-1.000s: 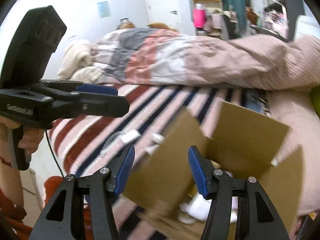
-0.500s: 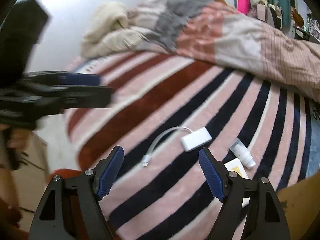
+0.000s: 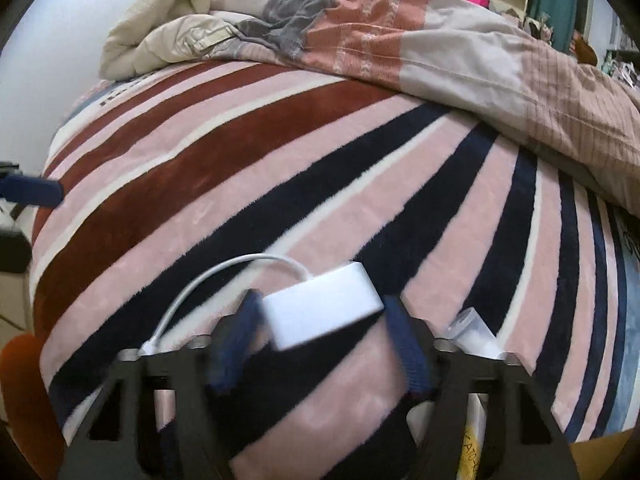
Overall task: Organize rigid objects
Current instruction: 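Grasp the white cable adapter with the right gripper, then carry the cable adapter into the cardboard box and release it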
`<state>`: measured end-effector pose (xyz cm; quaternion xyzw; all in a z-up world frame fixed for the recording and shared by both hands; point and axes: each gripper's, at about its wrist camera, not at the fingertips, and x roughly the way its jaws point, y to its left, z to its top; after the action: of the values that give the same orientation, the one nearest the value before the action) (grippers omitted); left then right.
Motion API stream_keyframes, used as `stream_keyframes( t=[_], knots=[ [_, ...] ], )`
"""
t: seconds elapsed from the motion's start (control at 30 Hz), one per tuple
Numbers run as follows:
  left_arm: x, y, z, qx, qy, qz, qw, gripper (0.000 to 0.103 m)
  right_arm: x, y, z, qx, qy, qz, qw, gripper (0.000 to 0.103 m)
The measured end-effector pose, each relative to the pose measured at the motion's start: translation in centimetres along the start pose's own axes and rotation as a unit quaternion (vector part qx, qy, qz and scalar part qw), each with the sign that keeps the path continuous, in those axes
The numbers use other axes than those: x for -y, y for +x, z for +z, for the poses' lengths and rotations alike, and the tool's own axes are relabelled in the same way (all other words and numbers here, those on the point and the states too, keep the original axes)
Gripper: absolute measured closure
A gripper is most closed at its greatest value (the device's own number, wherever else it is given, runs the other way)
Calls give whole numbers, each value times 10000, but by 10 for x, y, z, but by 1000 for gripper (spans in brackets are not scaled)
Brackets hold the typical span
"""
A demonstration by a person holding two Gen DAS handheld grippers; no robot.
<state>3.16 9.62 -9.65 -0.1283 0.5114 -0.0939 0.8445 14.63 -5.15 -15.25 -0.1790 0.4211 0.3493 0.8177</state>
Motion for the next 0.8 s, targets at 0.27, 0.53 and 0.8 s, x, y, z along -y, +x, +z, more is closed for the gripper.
stream_keyframes(
  t=[0.27, 0.53, 0.8],
  knots=[
    [29, 2, -9, -4, 283, -303, 9991, 45, -9, -47, 8, 198, 267, 382, 9987, 47],
    [71, -38, -1, 440, 654, -625, 9949, 93, -8, -132, 17, 912, 411, 418, 9941, 47],
    [145, -69, 22, 835, 1276, -942, 9838, 93, 25, -207, 0, 1422, 707, 46, 9873, 47]
  ],
)
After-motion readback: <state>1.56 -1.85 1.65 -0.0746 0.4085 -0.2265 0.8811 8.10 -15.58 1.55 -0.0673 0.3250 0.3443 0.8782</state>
